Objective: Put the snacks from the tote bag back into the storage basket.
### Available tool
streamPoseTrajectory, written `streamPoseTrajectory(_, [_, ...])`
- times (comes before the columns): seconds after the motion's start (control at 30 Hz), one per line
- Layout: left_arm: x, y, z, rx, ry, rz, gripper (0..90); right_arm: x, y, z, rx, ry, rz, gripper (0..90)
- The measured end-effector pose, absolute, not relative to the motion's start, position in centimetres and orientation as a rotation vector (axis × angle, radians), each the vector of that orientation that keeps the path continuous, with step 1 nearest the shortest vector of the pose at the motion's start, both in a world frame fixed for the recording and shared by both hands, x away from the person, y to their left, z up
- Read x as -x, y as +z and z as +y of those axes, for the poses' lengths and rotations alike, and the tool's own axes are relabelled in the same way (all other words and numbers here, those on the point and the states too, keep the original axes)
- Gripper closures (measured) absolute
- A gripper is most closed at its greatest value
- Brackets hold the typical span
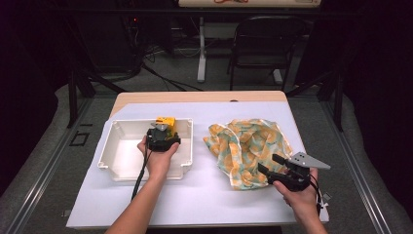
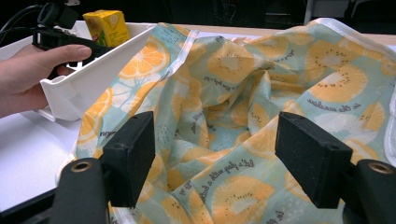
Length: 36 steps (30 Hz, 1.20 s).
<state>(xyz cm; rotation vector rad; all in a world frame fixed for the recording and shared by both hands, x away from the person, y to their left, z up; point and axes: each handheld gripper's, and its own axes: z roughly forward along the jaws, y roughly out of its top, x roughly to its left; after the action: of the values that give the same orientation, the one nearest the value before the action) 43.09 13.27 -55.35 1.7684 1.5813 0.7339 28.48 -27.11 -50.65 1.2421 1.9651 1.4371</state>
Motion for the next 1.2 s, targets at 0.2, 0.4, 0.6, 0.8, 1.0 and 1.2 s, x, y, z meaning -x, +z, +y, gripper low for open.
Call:
streamPoseTrajectory(0.2, [-42.9,-55.0,13.7,-1.798,0.686,1.569,28.0,-28.5,-50.7,-27.1,-1.247,1.438,1.962,28.3])
streamPoseTrajectory(0.4, [-41.1,-53.5,15.2,-1.792,0.599,1.499,18.3,-28.5,-50.7,-27.4,-1.249,1.434,1.959,28.2])
streamPoseTrajectory(0.6, [-38.9,-52.6,18.1,-1.702,0.581,1.471,35.6,-28.5,-50.6,-27.4,-1.246,1.436,1.960,28.1])
streamPoseTrajectory(0.8, [-39.1,-52.6,19.7,-1.600,0.599,1.573,74.3,-28.5,-50.6,-27.2,-1.244,1.429,1.964,28.1])
streamPoseTrajectory(1.0, [-41.8,-52.8,20.1,-1.560,0.526,1.635,88.9,-28.6,-50.8,-27.2,-1.240,1.426,1.970,28.2])
streamPoseTrajectory(1.2, [-42.7,-53.4,19.6,-1.587,0.509,1.608,90.0,-28.6,-50.8,-27.4,-1.244,1.430,1.972,28.4])
